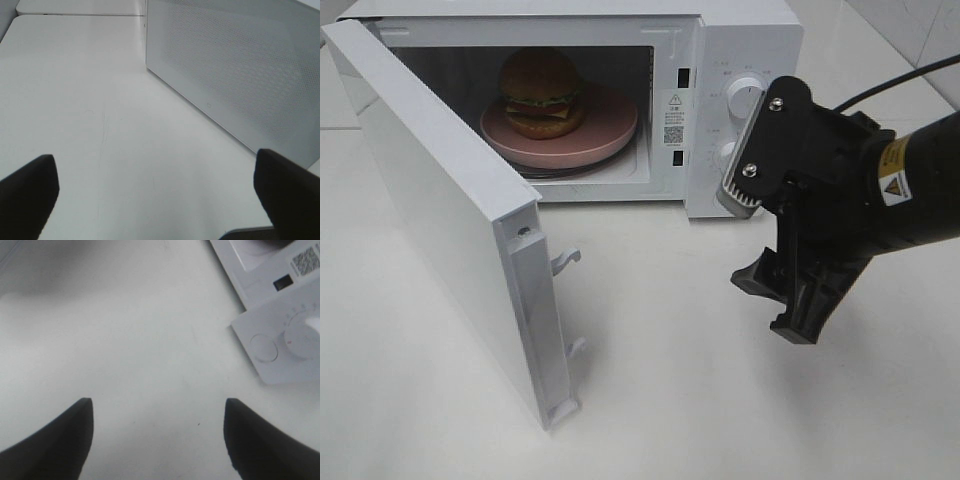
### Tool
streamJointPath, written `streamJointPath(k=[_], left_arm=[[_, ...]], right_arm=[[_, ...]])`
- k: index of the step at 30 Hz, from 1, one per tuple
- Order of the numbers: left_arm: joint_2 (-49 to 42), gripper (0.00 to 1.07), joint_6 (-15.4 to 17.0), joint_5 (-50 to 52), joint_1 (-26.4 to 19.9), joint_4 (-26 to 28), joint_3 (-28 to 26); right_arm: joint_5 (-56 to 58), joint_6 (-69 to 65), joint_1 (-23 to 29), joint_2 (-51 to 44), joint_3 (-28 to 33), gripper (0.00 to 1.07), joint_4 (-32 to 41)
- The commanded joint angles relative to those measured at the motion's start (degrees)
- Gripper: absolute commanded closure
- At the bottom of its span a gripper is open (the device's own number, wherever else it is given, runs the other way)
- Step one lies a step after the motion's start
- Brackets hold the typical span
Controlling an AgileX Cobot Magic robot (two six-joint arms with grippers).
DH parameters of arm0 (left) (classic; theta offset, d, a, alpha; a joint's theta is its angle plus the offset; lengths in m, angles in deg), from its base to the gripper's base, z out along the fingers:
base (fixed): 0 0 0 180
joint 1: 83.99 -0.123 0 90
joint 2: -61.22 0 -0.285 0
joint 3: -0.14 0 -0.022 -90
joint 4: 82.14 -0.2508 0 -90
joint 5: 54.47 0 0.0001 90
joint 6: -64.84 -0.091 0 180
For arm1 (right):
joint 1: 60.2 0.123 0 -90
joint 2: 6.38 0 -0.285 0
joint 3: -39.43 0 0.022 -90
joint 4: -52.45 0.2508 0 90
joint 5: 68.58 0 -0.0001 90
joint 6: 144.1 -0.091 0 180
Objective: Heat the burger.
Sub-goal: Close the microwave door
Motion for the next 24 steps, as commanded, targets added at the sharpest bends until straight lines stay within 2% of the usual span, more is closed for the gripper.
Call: streamJointPath(k=[1,6,8,14,16,24], left_arm=[[-0.92,0.09,0.23,0.57,0.0,0.34,-0.06],[-0.92,0.09,0.23,0.57,0.0,0.34,-0.06],[-0.92,0.09,0.23,0.57,0.0,0.34,-0.06],[-0.92,0.09,0.23,0.57,0.0,0.34,-0.06],[-0.92,0.09,0.23,0.57,0.0,0.34,-0.06],[-0.92,0.09,0.23,0.57,0.0,0.34,-0.06]], right_arm=[[5.1,-6.65,0.0,-3.67,1.03,0.35,3.44],[11.12,-10.77,0.0,-7.05,1.03,0.35,5.96],[17.48,-14.9,0.0,-10.77,1.03,0.35,7.68],[24.18,-18.16,0.0,-14.55,1.03,0.35,7.85],[30.65,-19.77,0.0,-19.02,1.03,0.35,7.85],[39.08,-20.63,0.0,-27.85,1.03,0.35,7.85]])
